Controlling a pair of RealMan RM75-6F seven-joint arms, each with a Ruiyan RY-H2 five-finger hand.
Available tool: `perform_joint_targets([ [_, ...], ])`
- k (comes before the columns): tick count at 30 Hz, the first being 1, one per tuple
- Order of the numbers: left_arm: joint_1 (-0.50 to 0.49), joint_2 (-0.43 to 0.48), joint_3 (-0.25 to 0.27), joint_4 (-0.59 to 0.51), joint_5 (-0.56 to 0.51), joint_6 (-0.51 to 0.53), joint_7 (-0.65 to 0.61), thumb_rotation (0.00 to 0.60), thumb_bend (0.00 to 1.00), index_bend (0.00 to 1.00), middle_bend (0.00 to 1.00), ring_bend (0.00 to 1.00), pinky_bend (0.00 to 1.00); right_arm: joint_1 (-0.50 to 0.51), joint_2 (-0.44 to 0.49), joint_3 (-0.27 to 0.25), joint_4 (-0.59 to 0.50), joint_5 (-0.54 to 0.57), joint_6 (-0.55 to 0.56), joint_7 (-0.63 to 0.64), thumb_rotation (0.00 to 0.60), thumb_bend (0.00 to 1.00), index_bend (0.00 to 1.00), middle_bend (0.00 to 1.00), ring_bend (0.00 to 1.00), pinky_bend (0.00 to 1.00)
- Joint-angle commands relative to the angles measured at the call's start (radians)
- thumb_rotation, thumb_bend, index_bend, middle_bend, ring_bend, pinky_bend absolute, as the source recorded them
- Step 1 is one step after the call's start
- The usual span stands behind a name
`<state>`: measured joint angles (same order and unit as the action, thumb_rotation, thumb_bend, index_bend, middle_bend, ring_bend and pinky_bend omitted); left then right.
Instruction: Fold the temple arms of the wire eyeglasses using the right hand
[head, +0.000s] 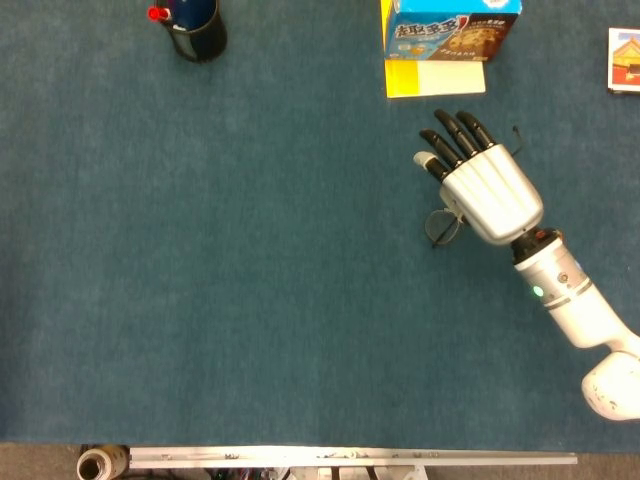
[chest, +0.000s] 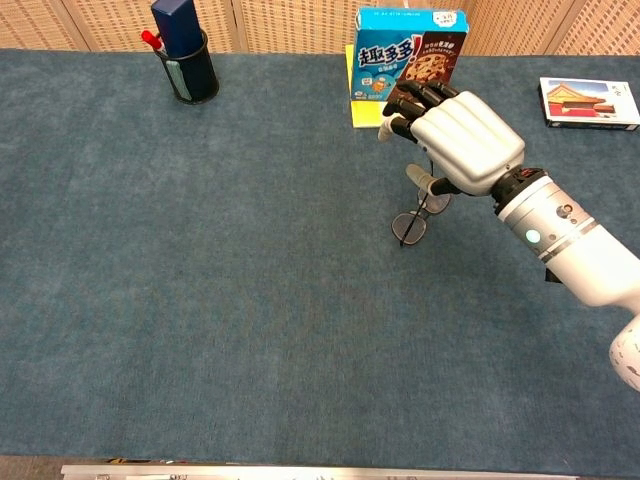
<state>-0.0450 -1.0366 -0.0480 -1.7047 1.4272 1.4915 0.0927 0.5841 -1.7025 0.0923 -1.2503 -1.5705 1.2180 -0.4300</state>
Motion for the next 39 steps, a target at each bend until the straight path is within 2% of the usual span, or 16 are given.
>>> perform_joint_targets([
  [1, 0.0, 0.0, 0.0, 0.0, 0.0, 0.0, 0.0, 0.6, 0.1, 0.21, 0.18, 0.23, 0.49, 0.0, -0.001, -0.001, 0.008, 0.002, -0.001, 0.004, 0.6, 0.35, 0.34, 0.24, 0.08, 0.16],
  [39, 0.0, 0.0, 0.001, 0.0, 0.004, 0.001, -0.001, 0.6, 0.1, 0.21, 0.18, 0.23, 0.49, 0.011, -0.072, -0.008, 0.186, 0.031, -0.04, 0.051, 0.6, 0.35, 0.34, 0.24, 0.08, 0.16],
])
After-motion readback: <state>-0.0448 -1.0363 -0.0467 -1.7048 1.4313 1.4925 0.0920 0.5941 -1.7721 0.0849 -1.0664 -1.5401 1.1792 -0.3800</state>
